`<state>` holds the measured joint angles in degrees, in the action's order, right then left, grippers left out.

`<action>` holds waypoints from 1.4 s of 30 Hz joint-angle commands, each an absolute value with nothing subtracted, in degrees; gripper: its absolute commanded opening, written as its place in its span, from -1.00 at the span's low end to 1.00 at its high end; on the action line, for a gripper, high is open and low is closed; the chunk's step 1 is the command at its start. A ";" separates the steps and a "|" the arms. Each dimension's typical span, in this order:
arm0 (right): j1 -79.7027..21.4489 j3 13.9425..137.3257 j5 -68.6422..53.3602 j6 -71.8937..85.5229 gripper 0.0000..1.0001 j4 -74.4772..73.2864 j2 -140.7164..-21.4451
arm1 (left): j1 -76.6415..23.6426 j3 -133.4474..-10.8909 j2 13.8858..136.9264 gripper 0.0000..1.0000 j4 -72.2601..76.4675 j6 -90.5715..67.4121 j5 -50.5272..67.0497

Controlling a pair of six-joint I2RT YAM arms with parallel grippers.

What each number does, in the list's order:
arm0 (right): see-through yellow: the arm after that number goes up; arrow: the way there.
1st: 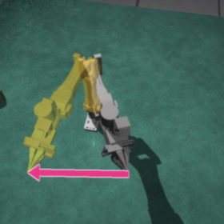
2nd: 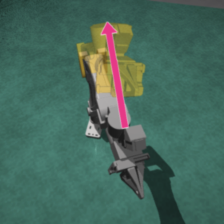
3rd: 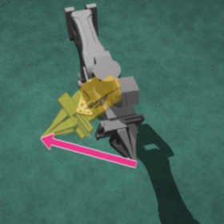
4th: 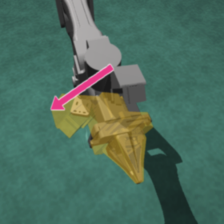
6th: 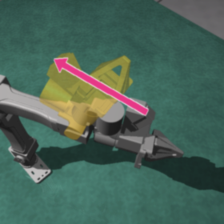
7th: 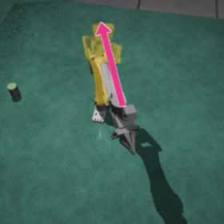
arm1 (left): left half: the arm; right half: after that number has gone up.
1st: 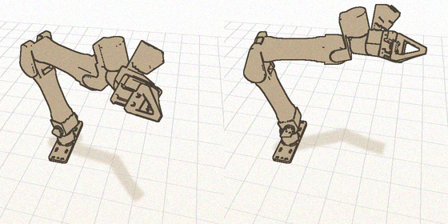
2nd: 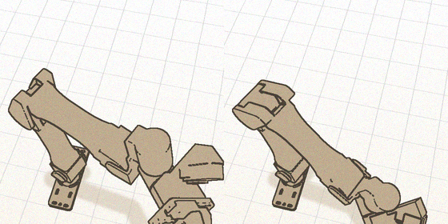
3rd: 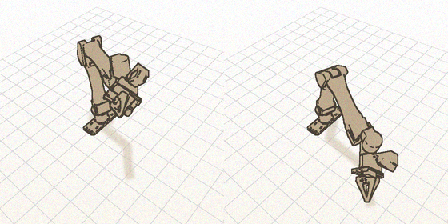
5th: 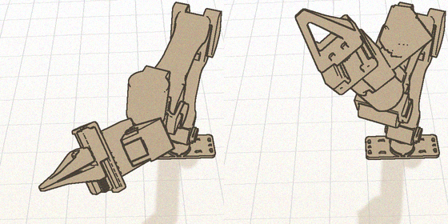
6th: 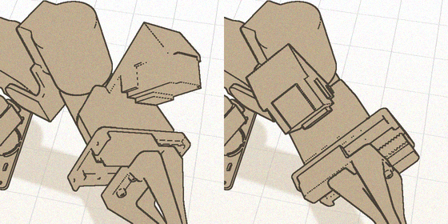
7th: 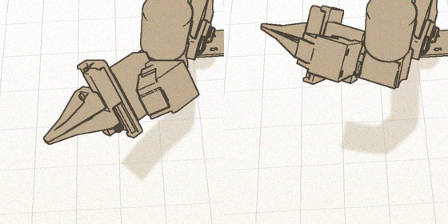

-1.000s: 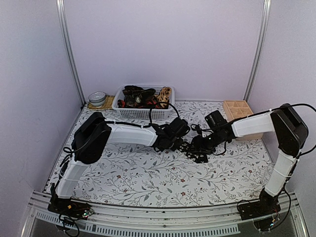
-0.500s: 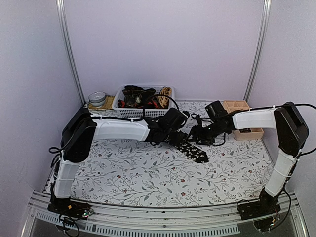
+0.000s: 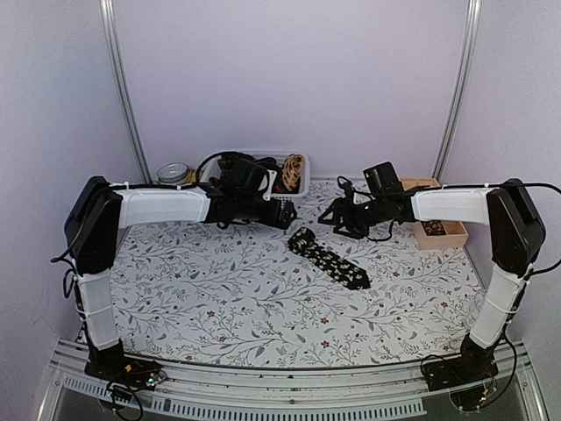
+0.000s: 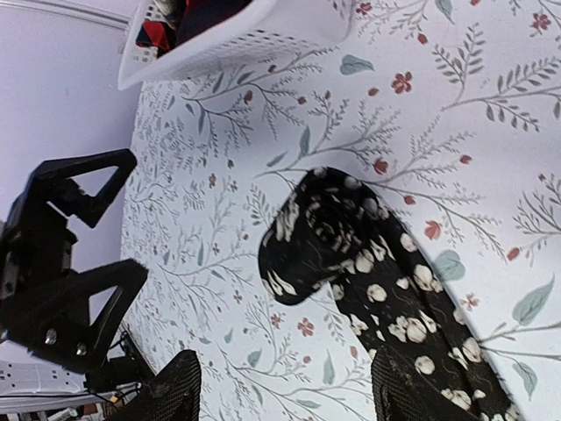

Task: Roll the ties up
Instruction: Roll the tie at the center of the board.

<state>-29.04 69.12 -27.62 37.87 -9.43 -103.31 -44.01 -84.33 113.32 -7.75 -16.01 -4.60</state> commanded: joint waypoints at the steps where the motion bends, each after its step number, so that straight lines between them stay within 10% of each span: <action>1: -30.70 72.85 -30.19 42.67 0.33 -4.86 -110.20 | -39.41 -80.20 111.71 0.96 -3.95 -20.85 6.55; 11: -32.70 76.87 -29.90 45.94 0.30 -4.34 -117.43 | -36.48 -82.64 121.08 0.64 -2.36 -21.53 13.63; 42: -31.94 77.14 -27.36 43.99 -0.46 -5.54 -126.38 | -35.09 -84.78 127.71 0.69 3.67 -24.29 25.82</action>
